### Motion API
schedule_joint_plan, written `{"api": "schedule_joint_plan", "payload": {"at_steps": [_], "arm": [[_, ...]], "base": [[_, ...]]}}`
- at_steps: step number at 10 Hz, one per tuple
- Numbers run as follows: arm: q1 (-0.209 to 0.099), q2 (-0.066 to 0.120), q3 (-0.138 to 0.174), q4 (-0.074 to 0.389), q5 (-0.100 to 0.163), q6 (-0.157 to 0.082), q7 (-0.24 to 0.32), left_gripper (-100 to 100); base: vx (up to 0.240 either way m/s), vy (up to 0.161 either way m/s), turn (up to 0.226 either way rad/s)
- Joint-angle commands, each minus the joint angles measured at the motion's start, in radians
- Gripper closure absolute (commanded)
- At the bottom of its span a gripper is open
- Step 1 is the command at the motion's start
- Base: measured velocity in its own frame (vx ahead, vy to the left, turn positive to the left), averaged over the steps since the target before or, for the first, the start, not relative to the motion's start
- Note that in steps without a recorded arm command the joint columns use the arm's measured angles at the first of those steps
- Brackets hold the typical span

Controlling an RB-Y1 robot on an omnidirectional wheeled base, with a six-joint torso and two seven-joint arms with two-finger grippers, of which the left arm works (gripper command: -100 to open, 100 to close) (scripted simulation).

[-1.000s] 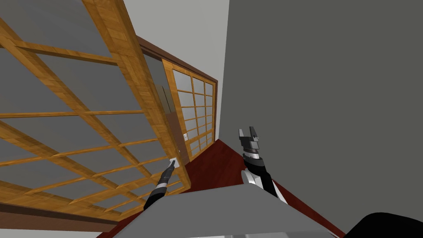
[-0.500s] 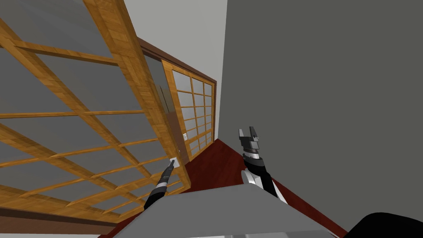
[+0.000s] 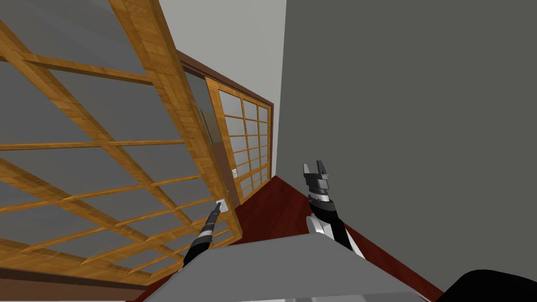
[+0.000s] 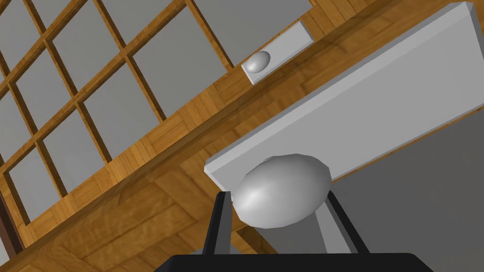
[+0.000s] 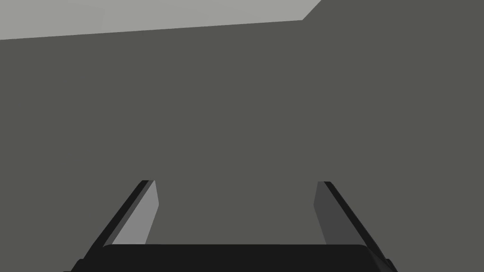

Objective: Pull the door open

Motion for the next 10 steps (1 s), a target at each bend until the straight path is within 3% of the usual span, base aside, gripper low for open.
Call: {"api": "schedule_joint_plan", "payload": {"at_steps": [1,5,10], "arm": [[0.000,-0.006,-0.010,0.006,0.004,-0.001,0.029,100],[-0.013,0.000,-0.025,0.020,0.045,-0.002,0.135,100],[-0.022,0.004,-0.035,0.031,0.074,-0.003,0.237,100]], "base": [[-0.035,0.016,-0.030],[-0.044,0.014,-0.062],[-0.044,0.015,-0.044]]}}
